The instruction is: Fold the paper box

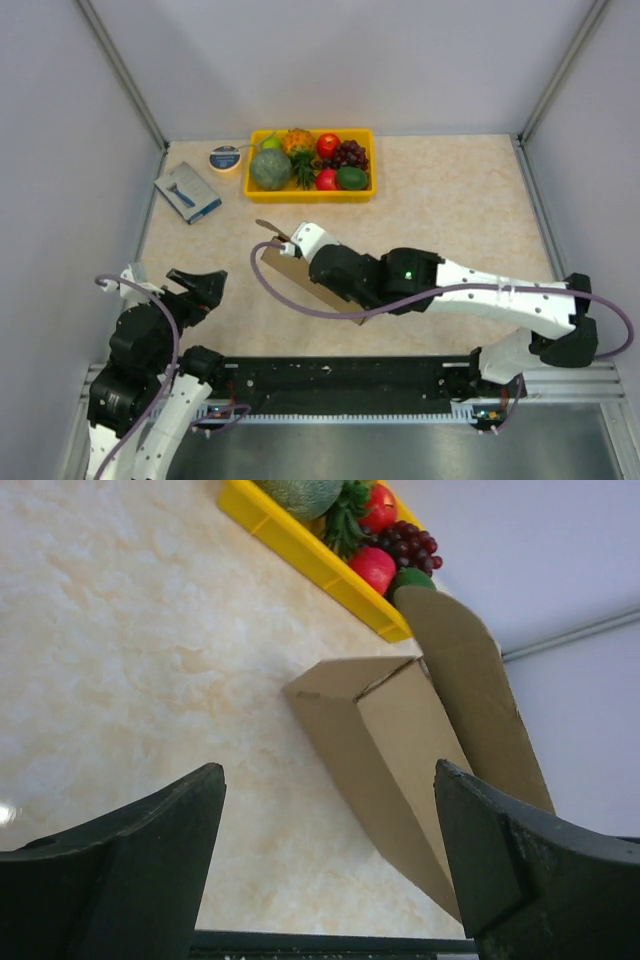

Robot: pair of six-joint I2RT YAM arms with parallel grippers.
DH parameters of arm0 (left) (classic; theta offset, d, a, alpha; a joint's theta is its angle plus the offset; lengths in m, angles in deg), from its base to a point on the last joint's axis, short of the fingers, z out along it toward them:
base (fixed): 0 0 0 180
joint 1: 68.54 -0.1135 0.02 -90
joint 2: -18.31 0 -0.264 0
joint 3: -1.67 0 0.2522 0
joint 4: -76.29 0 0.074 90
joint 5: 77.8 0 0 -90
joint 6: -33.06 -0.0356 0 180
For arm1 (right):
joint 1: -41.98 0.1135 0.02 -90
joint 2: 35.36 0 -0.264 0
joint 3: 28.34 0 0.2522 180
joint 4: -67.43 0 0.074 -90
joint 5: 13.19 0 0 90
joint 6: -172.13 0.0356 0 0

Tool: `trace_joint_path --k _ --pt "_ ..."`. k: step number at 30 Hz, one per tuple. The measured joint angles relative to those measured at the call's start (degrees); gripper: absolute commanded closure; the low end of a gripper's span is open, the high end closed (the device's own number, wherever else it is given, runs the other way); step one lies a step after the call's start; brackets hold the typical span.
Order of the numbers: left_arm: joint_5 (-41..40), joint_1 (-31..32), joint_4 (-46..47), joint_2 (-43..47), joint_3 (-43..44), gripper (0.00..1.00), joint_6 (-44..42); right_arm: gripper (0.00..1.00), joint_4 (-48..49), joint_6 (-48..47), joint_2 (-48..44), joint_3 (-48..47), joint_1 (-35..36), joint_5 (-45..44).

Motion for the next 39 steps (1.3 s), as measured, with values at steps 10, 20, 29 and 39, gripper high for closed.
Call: trace_joint_path --k 10,20,29,39 --pt "16.5 0.0 10.6 -8.3 -1.7 0.25 -11.2 1.00 0.8 -0.4 -10.8 1.6 -17.8 23.4" --pt "35.2 0.0 25.5 -17.8 -8.6 0.15 -17.1 1.00 12.2 -7.4 -16.3 16.5 -37.8 49.7" --pt "37.3 0.0 29.3 -42.1 5.4 0.20 -24.4 1.00 15.7 -10.9 -13.9 16.9 -43.0 55.5" --pt "41.8 -1.4 27.3 -65.2 29.7 0.12 -41.8 1.00 14.9 -17.9 -7.0 10.7 -45.7 58.5"
